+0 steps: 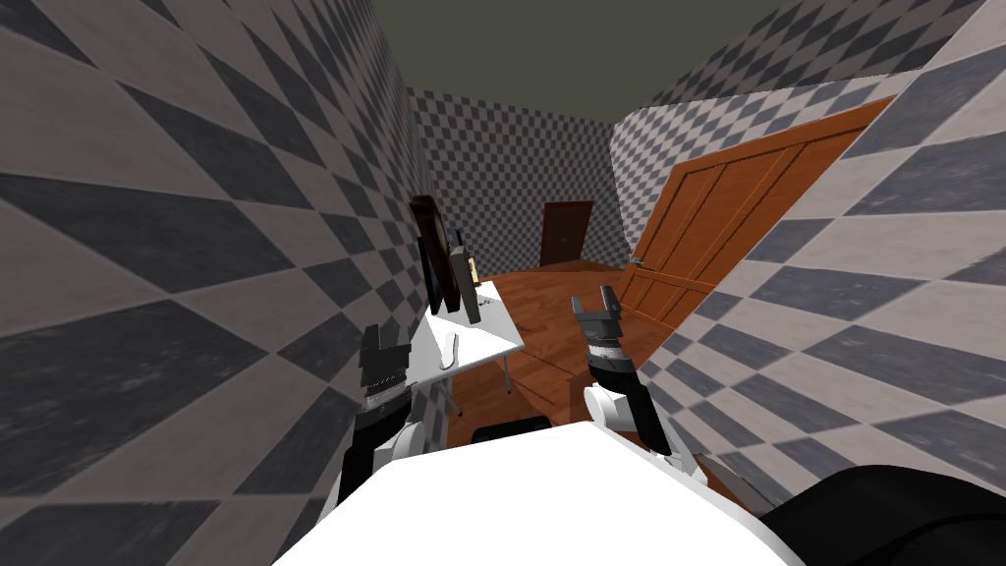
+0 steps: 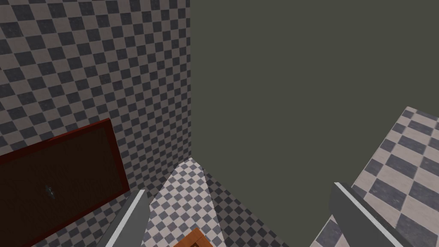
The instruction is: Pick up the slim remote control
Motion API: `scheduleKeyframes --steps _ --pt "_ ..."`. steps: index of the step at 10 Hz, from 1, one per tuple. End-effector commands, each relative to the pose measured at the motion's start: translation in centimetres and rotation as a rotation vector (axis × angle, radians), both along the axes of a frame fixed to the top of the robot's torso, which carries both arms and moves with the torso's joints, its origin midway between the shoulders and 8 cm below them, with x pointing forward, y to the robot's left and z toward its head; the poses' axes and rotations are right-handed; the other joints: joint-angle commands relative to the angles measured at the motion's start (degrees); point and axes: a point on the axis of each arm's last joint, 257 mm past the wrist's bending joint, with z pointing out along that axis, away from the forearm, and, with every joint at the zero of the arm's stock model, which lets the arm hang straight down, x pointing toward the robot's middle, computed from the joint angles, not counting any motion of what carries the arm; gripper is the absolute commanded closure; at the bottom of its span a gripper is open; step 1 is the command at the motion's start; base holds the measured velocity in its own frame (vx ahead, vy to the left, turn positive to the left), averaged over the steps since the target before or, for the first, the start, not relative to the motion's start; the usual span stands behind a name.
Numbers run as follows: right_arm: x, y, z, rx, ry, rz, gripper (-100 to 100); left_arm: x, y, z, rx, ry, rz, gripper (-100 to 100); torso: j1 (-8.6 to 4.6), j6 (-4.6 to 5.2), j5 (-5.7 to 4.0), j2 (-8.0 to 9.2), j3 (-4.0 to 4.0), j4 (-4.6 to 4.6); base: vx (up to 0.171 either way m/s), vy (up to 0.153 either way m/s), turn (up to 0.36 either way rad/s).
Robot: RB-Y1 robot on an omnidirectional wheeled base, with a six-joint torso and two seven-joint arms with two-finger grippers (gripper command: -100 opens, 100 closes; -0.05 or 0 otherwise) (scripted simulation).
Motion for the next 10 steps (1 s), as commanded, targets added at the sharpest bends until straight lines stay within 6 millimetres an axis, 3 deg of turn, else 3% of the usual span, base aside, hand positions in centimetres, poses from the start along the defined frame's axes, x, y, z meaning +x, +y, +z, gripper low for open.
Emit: scheduleKeyframes --steps 1,4,5,10 --pt "0.0 0.0 0.0 0.000 0.000 0.000 0 0.7 -0.1 -0.4 0.031 0.024 -0.025 -100 0.00 0.00 0.00 0.00 0.00 0.00 -0.006 0.001 0.022" --pt "0.0 0.0 0.0 0.000 0.000 0.000 0 3.2 0.5 -1.6 0.067 0.095 -0.069 -100 0.02 0.00 0.01 0.04 0.02 0.01 -0.017 -0.003 0.030" --pt "0.0 0.0 0.0 0.000 0.000 0.000 0 3.3 0.4 -1.5 0.075 0.096 -0.072 -100 0.02 0.00 0.01 0.06 0.03 0.01 -0.014 -0.003 0.011" --pt "0.0 0.0 0.0 0.000 0.000 0.000 0 7.1 2.5 -3.3 0.070 0.197 -0.091 -100 -0.01 0.00 0.00 0.04 0.02 0.01 -0.014 -0.006 0.029"
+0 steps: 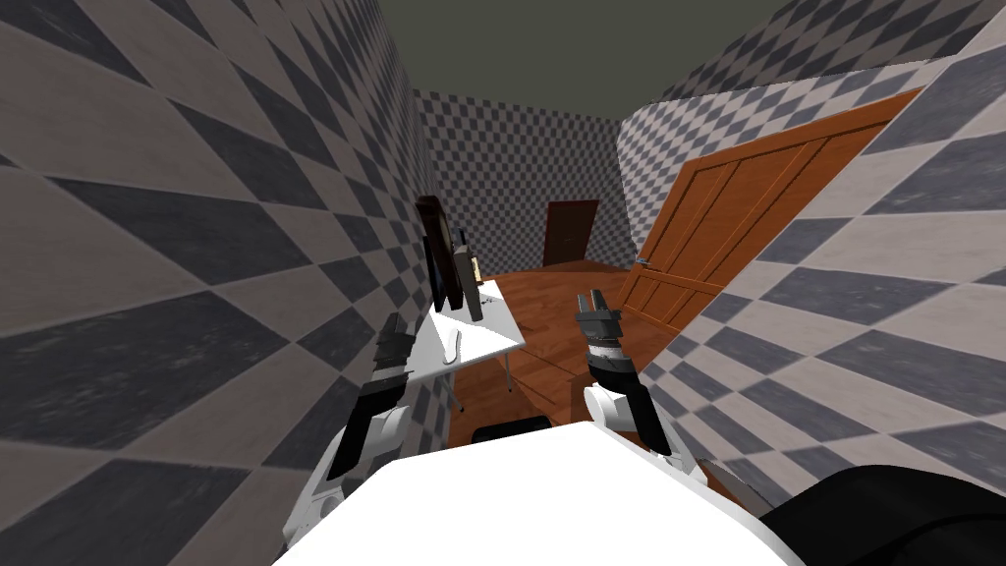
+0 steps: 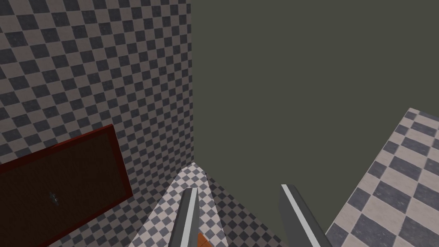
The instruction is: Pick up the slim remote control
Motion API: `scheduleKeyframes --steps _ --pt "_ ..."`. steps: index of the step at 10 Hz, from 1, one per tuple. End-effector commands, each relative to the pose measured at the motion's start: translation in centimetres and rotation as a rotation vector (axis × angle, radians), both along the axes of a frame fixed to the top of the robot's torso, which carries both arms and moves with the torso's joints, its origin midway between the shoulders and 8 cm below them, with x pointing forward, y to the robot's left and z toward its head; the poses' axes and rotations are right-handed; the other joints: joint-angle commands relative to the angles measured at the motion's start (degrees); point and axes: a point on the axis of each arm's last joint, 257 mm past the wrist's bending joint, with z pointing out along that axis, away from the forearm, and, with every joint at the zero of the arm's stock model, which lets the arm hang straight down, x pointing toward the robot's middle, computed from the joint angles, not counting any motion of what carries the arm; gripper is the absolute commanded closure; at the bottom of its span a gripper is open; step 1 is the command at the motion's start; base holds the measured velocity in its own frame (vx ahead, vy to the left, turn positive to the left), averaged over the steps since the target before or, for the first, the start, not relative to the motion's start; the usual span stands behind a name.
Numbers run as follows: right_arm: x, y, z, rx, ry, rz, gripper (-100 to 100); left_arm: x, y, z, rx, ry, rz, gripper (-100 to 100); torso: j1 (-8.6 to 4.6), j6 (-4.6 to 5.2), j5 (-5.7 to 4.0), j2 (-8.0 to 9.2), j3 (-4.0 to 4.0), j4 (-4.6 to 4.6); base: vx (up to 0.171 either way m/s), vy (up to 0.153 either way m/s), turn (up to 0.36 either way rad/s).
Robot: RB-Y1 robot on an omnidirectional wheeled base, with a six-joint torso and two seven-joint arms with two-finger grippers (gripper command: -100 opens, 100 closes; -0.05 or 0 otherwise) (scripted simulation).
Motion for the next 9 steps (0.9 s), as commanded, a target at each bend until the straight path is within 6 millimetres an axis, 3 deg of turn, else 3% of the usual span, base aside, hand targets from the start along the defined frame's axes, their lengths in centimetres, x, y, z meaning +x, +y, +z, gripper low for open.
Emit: scheduleKeyframes --steps 1,6,9 --pt "0.0 0.0 0.0 0.000 0.000 0.000 0 1.6 1.1 -0.6 -0.012 0.036 0.001 -100 0.00 0.00 0.00 0.00 0.00 0.00 -0.017 -0.005 0.048" --pt "0.0 0.0 0.0 0.000 0.000 0.000 0 4.8 3.7 -2.2 -0.056 0.131 0.019 -100 -0.02 0.00 -0.01 -0.01 -0.01 0.00 -0.014 -0.007 0.030" --pt "0.0 0.0 0.0 0.000 0.000 0.000 0 7.4 6.5 -3.0 -0.115 0.192 0.040 -100 -0.04 0.00 -0.01 0.00 0.00 0.00 -0.015 -0.013 0.039"
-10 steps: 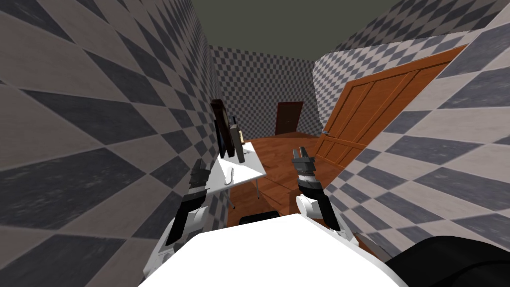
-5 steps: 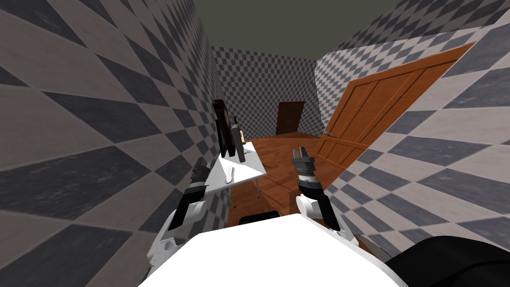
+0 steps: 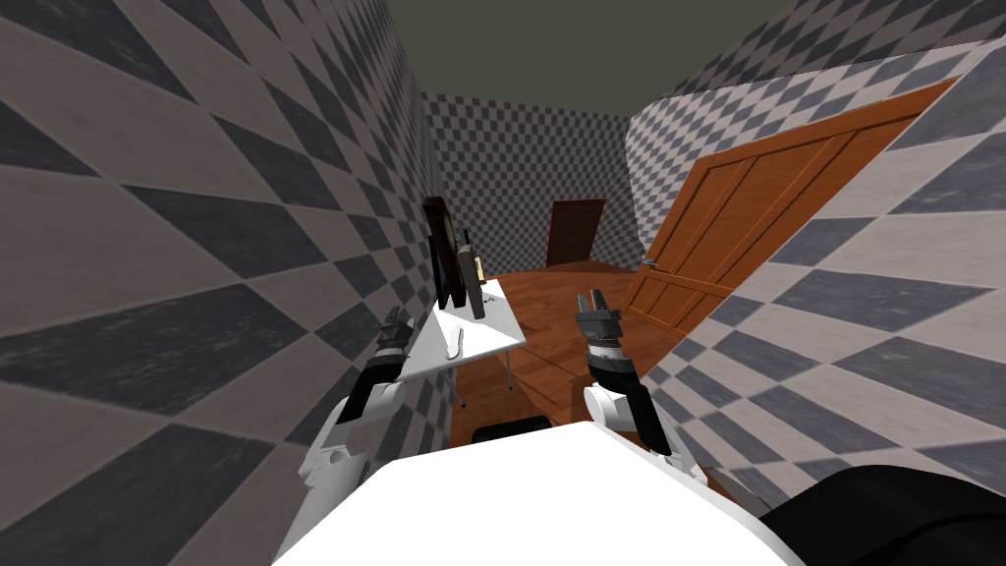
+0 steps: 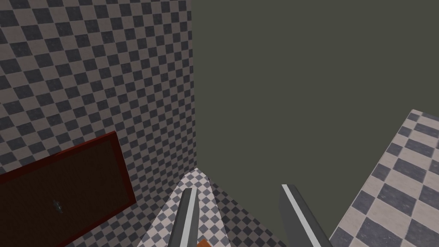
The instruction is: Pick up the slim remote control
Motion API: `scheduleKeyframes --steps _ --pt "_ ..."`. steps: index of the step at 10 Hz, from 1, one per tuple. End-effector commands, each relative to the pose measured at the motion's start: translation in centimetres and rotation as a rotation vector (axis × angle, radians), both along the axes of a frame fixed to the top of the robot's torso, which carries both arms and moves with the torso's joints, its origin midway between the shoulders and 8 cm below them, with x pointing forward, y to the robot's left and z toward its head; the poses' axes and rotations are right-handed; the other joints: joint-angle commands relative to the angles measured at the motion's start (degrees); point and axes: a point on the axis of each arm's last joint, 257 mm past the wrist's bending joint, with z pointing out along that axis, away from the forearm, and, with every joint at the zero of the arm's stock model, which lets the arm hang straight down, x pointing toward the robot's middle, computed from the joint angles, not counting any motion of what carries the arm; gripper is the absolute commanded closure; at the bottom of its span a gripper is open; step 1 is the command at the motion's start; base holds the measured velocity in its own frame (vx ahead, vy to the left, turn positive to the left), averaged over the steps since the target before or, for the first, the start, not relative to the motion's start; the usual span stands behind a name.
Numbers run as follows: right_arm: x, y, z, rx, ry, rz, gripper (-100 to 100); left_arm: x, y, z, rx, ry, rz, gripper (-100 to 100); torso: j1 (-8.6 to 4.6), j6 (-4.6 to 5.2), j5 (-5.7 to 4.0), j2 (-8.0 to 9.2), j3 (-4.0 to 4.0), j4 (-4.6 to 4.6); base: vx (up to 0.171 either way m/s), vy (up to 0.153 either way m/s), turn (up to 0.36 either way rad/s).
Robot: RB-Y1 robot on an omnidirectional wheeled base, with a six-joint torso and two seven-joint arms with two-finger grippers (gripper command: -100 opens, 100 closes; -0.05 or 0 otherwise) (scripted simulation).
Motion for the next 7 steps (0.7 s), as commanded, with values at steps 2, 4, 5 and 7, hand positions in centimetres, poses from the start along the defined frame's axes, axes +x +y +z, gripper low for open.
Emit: scheduleKeyframes --steps 2,4,5,7 --pt "0.0 0.0 0.0 0.000 0.000 0.000 0 1.9 2.3 -0.9 -0.055 0.050 0.022 -100 -0.01 0.00 0.00 0.00 0.00 0.00 -0.016 -0.017 0.033" --pt "0.0 0.0 0.0 0.000 0.000 0.000 0 2.4 2.3 -1.3 -0.063 0.079 0.025 -100 -0.03 0.01 -0.01 0.01 0.01 0.00 -0.007 -0.012 0.010" --pt "0.0 0.0 0.0 0.000 0.000 0.000 0 3.5 3.7 -1.3 -0.101 0.093 0.038 -100 0.00 0.00 0.00 -0.02 -0.01 0.00 -0.004 -0.011 0.045" --pt "0.0 0.0 0.0 0.000 0.000 0.000 0 4.9 5.3 -1.9 -0.151 0.132 0.055 -100 -0.01 0.00 0.00 -0.03 -0.02 -0.01 -0.007 -0.020 0.035"
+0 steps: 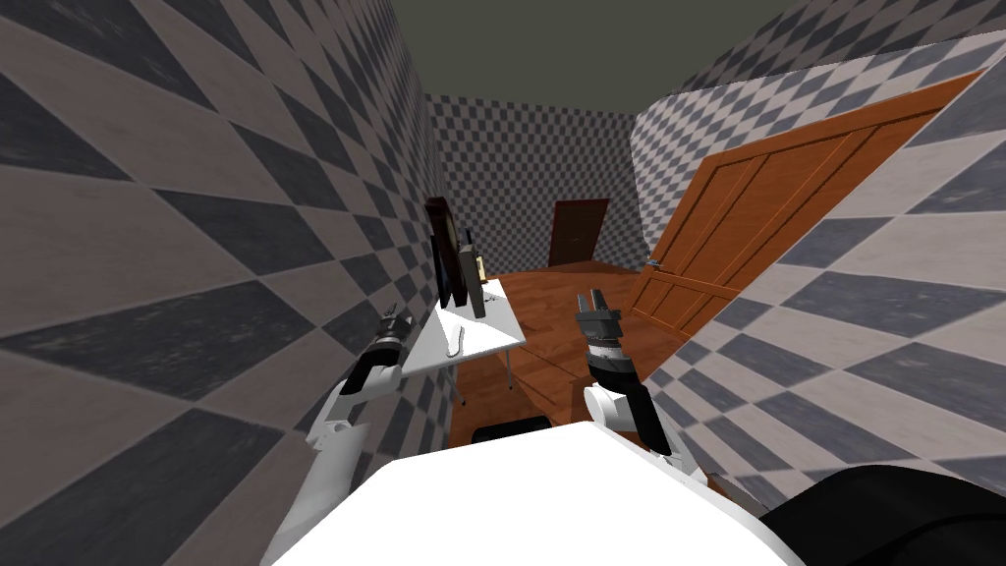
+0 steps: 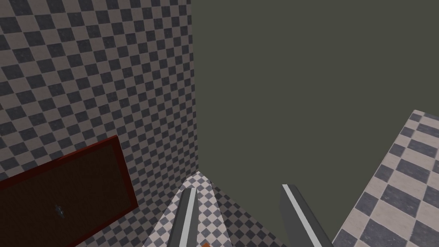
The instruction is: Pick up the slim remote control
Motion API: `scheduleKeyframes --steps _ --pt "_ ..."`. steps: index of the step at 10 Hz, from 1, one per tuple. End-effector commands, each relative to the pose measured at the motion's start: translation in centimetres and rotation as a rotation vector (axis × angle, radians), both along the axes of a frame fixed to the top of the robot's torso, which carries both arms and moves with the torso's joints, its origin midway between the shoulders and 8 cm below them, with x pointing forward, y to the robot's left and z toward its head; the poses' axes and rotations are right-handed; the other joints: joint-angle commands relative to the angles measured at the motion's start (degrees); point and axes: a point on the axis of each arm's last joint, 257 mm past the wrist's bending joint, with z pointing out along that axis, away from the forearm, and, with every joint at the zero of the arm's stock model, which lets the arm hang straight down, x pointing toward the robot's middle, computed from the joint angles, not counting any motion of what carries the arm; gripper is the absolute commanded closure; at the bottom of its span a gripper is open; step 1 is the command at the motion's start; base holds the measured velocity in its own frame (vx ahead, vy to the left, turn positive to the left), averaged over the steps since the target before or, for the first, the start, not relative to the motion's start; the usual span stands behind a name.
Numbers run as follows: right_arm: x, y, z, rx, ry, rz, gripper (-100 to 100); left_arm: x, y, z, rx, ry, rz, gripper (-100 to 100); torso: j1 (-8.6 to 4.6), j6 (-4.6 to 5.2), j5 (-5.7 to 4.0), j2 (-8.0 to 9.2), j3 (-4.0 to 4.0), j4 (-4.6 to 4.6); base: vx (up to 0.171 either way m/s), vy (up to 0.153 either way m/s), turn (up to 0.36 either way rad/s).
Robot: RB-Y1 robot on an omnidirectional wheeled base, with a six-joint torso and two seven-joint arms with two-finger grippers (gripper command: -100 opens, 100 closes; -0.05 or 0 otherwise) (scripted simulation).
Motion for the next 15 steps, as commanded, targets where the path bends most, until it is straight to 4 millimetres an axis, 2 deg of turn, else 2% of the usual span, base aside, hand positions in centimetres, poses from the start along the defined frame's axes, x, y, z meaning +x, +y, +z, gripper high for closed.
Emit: scheduleKeyframes --steps 1,2,3,5,6,7,8,10,11,12,13,15 --pt "0.0 0.0 0.0 0.000 0.000 0.000 0 0.7 0.6 -0.8 -0.032 0.035 0.011 -100 0.00 0.00 0.00 0.00 0.00 0.00 -0.010 -0.021 0.024" --pt "0.0 0.0 0.0 0.000 0.000 0.000 0 0.7 0.6 -1.0 -0.035 0.044 0.012 -100 -0.01 0.01 0.00 0.01 0.01 0.00 -0.005 -0.010 -0.001" --pt "0.0 0.0 0.0 0.000 0.000 0.000 0 1.8 2.0 -1.1 -0.082 0.060 0.028 -100 0.01 0.01 0.00 0.01 0.01 0.00 -0.007 -0.022 0.051" --pt "0.0 0.0 0.0 0.000 0.000 0.000 0 1.9 2.1 -1.9 -0.090 0.088 0.032 -100 -0.02 0.00 0.00 0.00 0.00 0.00 -0.002 -0.016 0.009" --pt "0.0 0.0 0.0 0.000 0.000 0.000 0 2.9 3.5 -2.1 -0.141 0.108 0.049 -100 0.02 0.01 0.00 0.00 0.00 0.00 0.000 -0.024 0.047" --pt "0.0 0.0 0.0 0.000 0.000 0.000 0 3.0 3.6 -2.7 -0.148 0.131 0.053 -100 -0.01 0.00 0.00 -0.02 -0.01 0.00 -0.001 -0.026 0.025" --pt "0.0 0.0 0.0 0.000 0.000 0.000 0 3.7 4.9 -2.7 -0.197 0.139 0.068 -100 -0.03 0.01 0.00 -0.01 -0.01 -0.01 -0.007 -0.031 0.038" --pt "0.0 0.0 0.0 0.000 0.000 0.000 0 3.9 5.0 -3.8 -0.212 0.179 0.074 -100 -0.05 0.01 -0.01 -0.02 -0.01 0.00 0.002 -0.022 0.008" --pt "0.0 0.0 0.0 0.000 0.000 0.000 0 4.8 6.1 -3.8 -0.267 0.193 0.088 -100 0.00 0.01 0.00 -0.02 -0.01 -0.01 0.010 -0.028 0.034" --pt "0.0 0.0 0.0 0.000 0.000 0.000 0 4.8 6.2 -4.8 -0.278 0.225 0.095 -100 -0.04 0.01 -0.01 -0.06 -0.03 -0.01 0.009 -0.034 0.025" --pt "0.0 0.0 0.0 0.000 0.000 0.000 0 5.6 7.2 -4.6 -0.332 0.227 0.107 -100 -0.05 0.01 -0.01 -0.06 -0.03 -0.02 0.002 -0.048 0.032" --pt "0.0 0.0 0.0 0.000 0.000 0.000 0 5.5 7.3 -5.9 -0.347 0.271 0.117 -100 -0.11 0.01 -0.02 -0.04 -0.02 -0.01 0.004 -0.032 0.007"
